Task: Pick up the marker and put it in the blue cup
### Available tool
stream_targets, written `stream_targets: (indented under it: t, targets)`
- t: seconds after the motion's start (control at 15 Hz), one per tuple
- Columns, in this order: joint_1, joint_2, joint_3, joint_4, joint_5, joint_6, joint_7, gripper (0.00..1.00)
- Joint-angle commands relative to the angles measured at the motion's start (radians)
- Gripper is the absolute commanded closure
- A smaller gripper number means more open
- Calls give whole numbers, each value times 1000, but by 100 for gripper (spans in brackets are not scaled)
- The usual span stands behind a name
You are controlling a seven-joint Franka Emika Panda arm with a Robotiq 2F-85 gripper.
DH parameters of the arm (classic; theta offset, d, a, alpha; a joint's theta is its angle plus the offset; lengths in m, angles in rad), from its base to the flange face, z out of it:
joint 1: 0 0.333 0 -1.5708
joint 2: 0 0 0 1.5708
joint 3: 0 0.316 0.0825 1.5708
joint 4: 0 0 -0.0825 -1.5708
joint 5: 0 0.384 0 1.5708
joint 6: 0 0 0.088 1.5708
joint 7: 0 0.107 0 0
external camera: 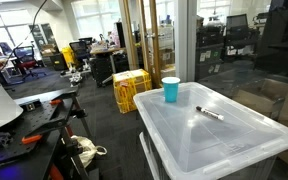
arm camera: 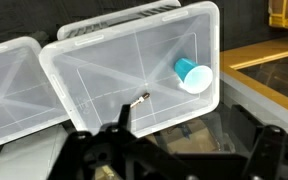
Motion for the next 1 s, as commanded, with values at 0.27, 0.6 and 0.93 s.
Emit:
stream_targets:
  t: [0.27,0.6,0.93]
  targets:
    - [11,124,17,73,148,77,59,0]
    - [9,143,19,82,151,77,59,0]
    - [27,185,10,79,316,192,44,0]
